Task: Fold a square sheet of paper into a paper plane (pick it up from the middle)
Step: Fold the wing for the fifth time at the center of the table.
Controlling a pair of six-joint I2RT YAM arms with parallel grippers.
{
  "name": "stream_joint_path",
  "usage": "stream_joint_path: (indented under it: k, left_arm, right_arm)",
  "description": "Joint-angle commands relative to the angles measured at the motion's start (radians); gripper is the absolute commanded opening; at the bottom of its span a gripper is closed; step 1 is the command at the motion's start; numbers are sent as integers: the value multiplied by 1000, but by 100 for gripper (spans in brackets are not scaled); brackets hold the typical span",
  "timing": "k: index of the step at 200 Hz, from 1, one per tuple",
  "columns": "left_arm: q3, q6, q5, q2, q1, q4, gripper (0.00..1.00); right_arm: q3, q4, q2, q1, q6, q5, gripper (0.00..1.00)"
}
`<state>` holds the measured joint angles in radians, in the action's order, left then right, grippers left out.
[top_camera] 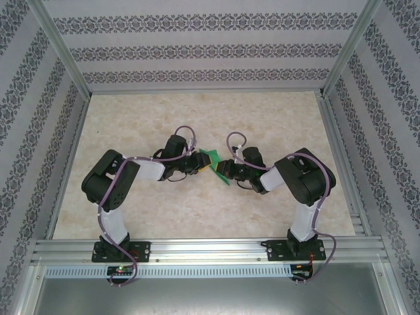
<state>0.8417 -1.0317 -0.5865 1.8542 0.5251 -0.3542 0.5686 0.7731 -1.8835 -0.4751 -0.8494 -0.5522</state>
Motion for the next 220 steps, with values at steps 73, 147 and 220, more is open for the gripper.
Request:
stream_joint_path:
  k: [73, 147, 220]
  left_arm:
    - [63, 43, -45, 82, 10, -114, 25]
    - [68, 45, -52, 100, 11, -137, 24]
    - [97, 49, -50, 147, 10, -92, 21]
  right_arm:
    - [-15, -24, -22, 13, -32, 1, 14]
    - [6, -149, -26, 13, 8, 10, 9]
    - [17, -192, -30, 10, 30, 15, 12]
